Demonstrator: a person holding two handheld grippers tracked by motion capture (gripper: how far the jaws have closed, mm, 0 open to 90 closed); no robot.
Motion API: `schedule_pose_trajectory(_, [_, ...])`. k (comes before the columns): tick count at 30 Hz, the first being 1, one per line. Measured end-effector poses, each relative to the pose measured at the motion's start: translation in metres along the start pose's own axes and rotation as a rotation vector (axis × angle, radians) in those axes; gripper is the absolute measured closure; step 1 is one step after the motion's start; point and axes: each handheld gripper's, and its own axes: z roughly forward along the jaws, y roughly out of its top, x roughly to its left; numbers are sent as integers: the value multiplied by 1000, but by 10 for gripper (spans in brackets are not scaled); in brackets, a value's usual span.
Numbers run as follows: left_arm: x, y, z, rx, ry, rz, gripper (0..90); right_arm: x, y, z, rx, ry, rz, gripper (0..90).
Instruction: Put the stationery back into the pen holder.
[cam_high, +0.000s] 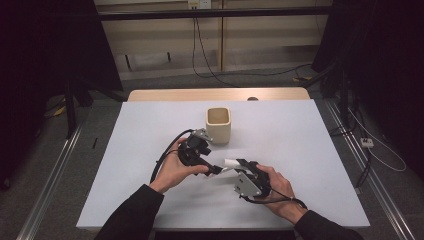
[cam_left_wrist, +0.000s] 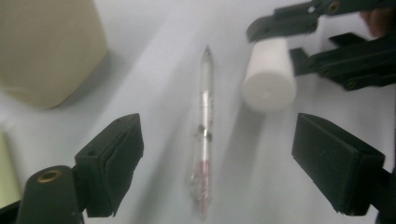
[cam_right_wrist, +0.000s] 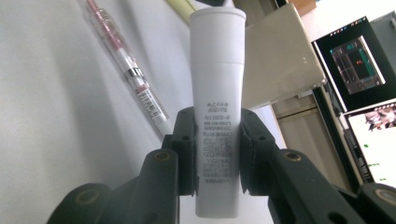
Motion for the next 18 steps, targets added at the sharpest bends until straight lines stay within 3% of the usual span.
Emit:
schedule_pose_trajectory(3, [3, -8, -4, -30, 20, -22, 132, -3, -1, 0, 2, 5, 53, 721])
schedule_pose_trajectory(6, [7, -18, -11, -124, 37, -87, 102, -5, -2, 0, -9, 12, 95, 721])
schedule_pose_trajectory(10, [12, -30, -20, -193, 62, -135, 90, -9, -2, -1, -25, 19, 141, 721])
schedule_pose_trajectory(12, [11, -35, -25, -208, 92, -144, 71, -11, -2, -1, -29, 32, 184, 721])
schedule_pose_trajectory(13, [12, -39, -27, -218, 75, -140, 68, -13, -3, -1, -31, 36, 204, 721])
schedule_pose_trajectory(18, [12, -55, -35, -240, 116, -158, 69, -19, -5, 0, -46, 64, 294, 721])
